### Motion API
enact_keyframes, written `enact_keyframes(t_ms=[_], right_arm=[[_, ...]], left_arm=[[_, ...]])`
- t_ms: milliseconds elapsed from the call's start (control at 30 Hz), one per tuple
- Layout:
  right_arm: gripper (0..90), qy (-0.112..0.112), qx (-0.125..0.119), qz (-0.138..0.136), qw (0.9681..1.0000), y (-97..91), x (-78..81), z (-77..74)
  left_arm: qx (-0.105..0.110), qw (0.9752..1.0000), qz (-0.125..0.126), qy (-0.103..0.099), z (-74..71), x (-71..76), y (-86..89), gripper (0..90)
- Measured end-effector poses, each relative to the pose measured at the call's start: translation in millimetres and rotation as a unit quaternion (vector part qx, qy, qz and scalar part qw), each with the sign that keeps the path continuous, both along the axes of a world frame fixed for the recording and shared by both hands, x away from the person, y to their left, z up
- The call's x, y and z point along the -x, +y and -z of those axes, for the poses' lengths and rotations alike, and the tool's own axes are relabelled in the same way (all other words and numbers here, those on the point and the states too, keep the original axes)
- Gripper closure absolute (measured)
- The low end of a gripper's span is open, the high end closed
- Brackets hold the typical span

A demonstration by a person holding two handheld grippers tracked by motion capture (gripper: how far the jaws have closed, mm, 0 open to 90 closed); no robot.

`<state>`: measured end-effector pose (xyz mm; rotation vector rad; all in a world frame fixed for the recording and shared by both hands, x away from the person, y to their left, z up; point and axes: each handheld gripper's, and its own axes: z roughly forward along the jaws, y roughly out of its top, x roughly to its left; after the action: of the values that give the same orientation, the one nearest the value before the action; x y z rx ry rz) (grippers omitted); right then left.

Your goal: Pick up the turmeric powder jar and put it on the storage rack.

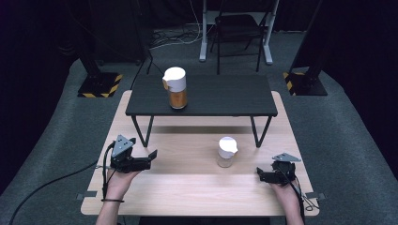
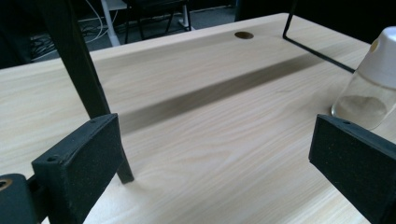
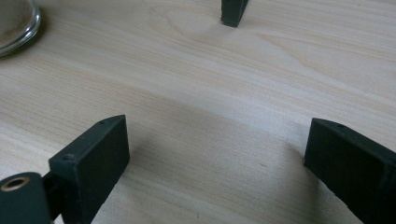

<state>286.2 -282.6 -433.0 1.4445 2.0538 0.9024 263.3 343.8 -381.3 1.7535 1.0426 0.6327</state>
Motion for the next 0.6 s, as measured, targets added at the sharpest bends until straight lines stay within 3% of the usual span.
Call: enact_keyframes(t_ms=[600], right_arm=[[5.8,0.0,0.001,0.001,1.0,0.3,0.0,0.0]], left_arm=[[-0.011,0.9985,-0.014,0.051,33.1,-7.5,8.2,2.2]])
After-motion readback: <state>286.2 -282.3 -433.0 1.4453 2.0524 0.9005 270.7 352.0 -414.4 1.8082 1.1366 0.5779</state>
